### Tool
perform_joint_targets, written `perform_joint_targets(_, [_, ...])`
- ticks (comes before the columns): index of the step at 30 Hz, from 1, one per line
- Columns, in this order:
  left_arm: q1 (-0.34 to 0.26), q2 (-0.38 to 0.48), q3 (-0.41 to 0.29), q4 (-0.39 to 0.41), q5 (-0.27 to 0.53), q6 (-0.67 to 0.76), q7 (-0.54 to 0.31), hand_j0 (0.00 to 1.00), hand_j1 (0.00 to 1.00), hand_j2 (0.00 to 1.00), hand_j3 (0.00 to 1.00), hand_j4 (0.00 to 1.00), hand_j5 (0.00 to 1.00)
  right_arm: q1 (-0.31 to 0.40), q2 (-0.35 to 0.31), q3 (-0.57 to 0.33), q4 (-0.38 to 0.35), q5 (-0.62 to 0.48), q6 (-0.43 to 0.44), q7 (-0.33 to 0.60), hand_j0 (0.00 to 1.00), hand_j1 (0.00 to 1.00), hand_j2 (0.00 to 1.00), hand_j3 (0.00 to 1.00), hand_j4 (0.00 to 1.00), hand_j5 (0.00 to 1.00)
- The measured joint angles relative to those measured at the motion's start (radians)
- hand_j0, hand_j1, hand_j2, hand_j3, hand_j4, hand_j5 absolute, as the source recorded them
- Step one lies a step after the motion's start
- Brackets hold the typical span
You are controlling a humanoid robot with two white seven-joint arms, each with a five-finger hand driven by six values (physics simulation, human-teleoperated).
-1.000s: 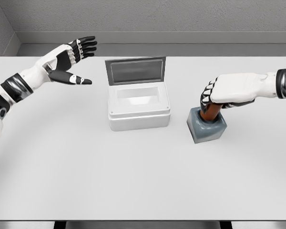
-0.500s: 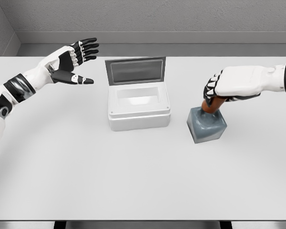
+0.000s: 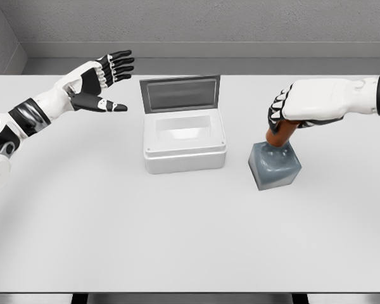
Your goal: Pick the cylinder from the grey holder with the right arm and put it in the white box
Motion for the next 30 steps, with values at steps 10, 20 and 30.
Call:
perform_joint_targets(10, [0.0, 0.0, 0.0, -0.002, 0.001, 0.0, 0.0, 1.0, 1.0, 1.0, 1.0, 1.0, 1.0, -0.023, 0.028, 0.001, 0.004, 0.0, 0.0, 0.0, 0.51, 0.51, 0.51, 0.51, 0.51, 0.51])
perform_joint_targets(20, [0.0, 0.0, 0.0, -0.003, 0.001, 0.0, 0.0, 1.0, 1.0, 1.0, 1.0, 1.0, 1.0, -0.049, 0.074, 0.006, 0.025, 0.0, 0.0, 0.0, 0.51, 0.51, 0.51, 0.51, 0.51, 0.51])
perform_joint_targets(30, [0.0, -0.001, -0.001, -0.003, 0.0, 0.0, 0.0, 1.0, 1.0, 1.0, 1.0, 1.0, 1.0, -0.063, 0.14, 0.008, 0.081, 0.003, 0.0, 0.0, 0.51, 0.51, 0.51, 0.51, 0.51, 0.51])
